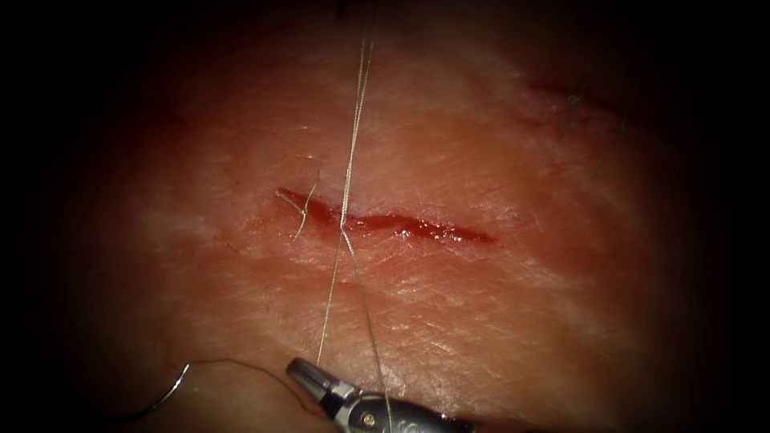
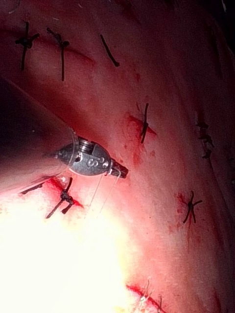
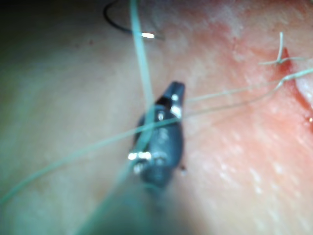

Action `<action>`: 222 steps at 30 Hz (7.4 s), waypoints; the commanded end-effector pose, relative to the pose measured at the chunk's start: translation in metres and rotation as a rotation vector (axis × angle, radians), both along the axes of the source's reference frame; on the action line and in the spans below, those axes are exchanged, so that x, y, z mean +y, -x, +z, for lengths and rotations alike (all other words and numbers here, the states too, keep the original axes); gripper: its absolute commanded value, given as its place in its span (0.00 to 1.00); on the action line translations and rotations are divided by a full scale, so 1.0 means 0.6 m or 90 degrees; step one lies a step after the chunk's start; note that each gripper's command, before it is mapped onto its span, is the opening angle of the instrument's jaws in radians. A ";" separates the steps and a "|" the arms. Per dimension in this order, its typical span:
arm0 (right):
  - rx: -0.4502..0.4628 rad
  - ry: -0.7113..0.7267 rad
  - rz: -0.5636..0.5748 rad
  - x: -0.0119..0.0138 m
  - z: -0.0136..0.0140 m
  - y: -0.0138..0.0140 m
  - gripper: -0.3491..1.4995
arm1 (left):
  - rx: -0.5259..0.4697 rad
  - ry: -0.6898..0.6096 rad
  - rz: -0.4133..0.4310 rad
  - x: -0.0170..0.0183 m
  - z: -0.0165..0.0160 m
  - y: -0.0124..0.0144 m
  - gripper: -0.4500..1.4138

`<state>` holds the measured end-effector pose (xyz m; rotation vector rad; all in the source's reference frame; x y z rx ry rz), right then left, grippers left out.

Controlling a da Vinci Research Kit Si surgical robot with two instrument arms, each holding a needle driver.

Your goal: Wound Closure

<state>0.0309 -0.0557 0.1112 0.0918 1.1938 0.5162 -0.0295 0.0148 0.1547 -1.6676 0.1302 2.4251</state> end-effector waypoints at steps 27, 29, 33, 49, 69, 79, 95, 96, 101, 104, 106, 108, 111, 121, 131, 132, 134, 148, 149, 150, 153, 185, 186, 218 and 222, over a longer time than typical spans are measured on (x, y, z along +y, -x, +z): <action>0.015 0.007 -0.009 0.0038 -0.0009 0.0008 0.97 | -0.009 -0.036 0.071 -0.0244 -0.0156 -0.0055 0.00; 0.013 0.006 -0.013 0.0034 -0.0013 0.0018 0.98 | -0.007 -0.035 0.072 -0.0258 -0.0170 -0.0063 0.00; 0.001 -0.001 -0.031 0.0023 -0.0023 0.0047 0.99 | -0.003 -0.034 0.072 -0.0284 -0.0193 -0.0079 0.00; -0.040 -0.026 -0.178 -0.0005 -0.0066 0.0190 0.99 | 0.013 -0.020 0.076 -0.0331 -0.0294 -0.0154 0.00; -0.236 0.063 -0.075 0.0181 -0.0077 0.0321 0.94 | 0.024 -0.018 0.071 -0.0357 -0.0314 -0.0191 0.00; -0.223 0.035 0.019 0.0284 -0.0077 0.0291 0.88 | 0.026 -0.018 0.070 -0.0356 -0.0314 -0.0192 0.00; -0.033 -0.376 0.119 0.0388 0.0009 0.0169 0.85 | 0.039 -0.015 0.060 -0.0356 -0.0316 -0.0197 0.00; -0.028 -0.373 0.121 0.0389 0.0011 0.0161 0.85 | 0.039 -0.015 0.060 -0.0356 -0.0316 -0.0197 0.00; -0.023 -0.404 0.119 0.0375 0.0019 0.0111 0.87 | 0.039 -0.019 0.058 -0.0357 -0.0316 -0.0197 0.00; -0.069 -0.417 0.086 0.0358 0.0028 0.0085 0.86 | 0.040 -0.019 0.058 -0.0358 -0.0317 -0.0197 0.00; -0.100 -0.424 0.066 0.0343 0.0034 0.0074 0.84 | 0.040 -0.019 0.057 -0.0360 -0.0318 -0.0196 0.00; -0.118 -0.426 0.052 0.0330 0.0041 0.0066 0.84 | 0.040 -0.023 0.056 -0.0360 -0.0319 -0.0197 0.00; -0.132 -0.422 0.051 0.0325 0.0051 0.0066 0.84 | 0.040 -0.026 0.054 -0.0360 -0.0319 -0.0197 0.00; -0.201 -0.335 0.021 0.0339 0.0051 0.0080 0.86 | 0.041 -0.040 0.046 -0.0360 -0.0319 -0.0197 0.00; -0.215 -0.316 0.034 0.0346 0.0069 0.0085 0.86 | 0.060 -0.152 -0.035 -0.0348 -0.0323 -0.0202 0.72; -0.219 -0.315 0.032 0.0344 0.0074 0.0085 0.86 | 0.062 -0.162 -0.043 -0.0348 -0.0323 -0.0203 0.76; -0.227 -0.314 0.029 0.0339 0.0086 0.0084 0.86 | 0.066 -0.176 -0.057 -0.0351 -0.0324 -0.0205 0.79; -0.302 -0.349 0.014 0.0309 0.0076 0.0101 0.00 | 0.055 -0.232 -0.041 -0.0382 -0.0348 -0.0212 0.84; -0.309 -0.345 0.021 0.0308 0.0061 0.0111 0.00 | 0.057 -0.232 -0.040 -0.0383 -0.0349 -0.0214 0.84; -0.313 -0.344 0.028 0.0306 0.0050 0.0120 0.00 | 0.058 -0.233 -0.038 -0.0384 -0.0349 -0.0216 0.84; -0.317 -0.339 0.029 0.0292 0.0015 0.0152 0.00 | 0.065 -0.239 -0.030 -0.0387 -0.0351 -0.0224 0.84; -0.353 -0.114 -0.132 0.0195 -0.0171 0.0493 0.99 | 0.081 -0.247 -0.014 -0.0397 -0.0347 -0.0242 0.81; -0.345 -0.113 -0.109 0.0218 -0.0165 0.0483 0.99 | 0.081 -0.247 -0.014 -0.0397 -0.0345 -0.0241 0.81; -0.240 -0.158 -0.057 0.0390 -0.0017 0.0090 0.87 | 0.081 -0.255 -0.013 -0.0417 -0.0326 -0.0226 0.80; -0.256 -0.163 -0.066 0.0373 0.0002 0.0077 0.85 | 0.081 -0.255 -0.013 -0.0417 -0.0326 -0.0227 0.80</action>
